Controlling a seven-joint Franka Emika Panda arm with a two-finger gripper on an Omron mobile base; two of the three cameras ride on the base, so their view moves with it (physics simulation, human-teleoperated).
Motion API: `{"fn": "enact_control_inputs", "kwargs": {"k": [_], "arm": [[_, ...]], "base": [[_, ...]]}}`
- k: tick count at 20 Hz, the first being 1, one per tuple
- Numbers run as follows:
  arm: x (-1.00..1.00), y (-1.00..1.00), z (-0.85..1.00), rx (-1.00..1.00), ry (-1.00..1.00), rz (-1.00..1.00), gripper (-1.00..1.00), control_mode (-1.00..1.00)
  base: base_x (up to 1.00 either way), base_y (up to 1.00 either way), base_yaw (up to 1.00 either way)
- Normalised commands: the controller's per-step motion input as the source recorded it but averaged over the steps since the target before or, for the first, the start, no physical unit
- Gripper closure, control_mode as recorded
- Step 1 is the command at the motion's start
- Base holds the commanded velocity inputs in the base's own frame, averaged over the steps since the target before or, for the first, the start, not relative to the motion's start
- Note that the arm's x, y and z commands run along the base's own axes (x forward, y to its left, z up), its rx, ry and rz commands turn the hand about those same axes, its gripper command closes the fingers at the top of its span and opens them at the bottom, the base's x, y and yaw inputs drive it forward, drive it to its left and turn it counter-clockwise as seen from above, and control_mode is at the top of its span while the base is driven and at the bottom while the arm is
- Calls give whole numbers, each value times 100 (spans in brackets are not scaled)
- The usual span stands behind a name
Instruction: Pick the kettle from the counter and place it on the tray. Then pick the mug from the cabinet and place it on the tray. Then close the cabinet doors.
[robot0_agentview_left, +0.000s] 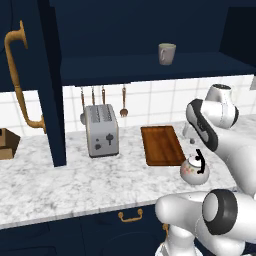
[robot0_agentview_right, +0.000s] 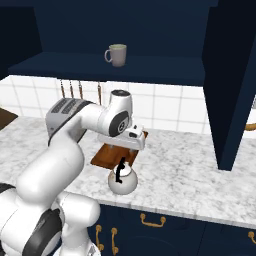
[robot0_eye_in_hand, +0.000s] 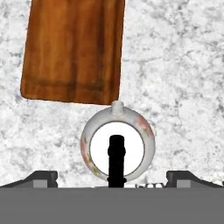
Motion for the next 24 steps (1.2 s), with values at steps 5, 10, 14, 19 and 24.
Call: {"fn": "enact_control_inputs", "kwargs": {"k": [5,10,14,19,24], "arm": [[5,-8,-49,0,15,0,-100,-100],[2,0,-26,0,6,0,-100,-100],[1,0,-25,0,5,0,-100,-100],[0,0,-21,0,2,0,100,-100],[0,0,-3,0,1,0,100,-100]], "base": [[0,0,0],[0,0,0],[0,0,0],[0,0,0],[0,0,0]]}}
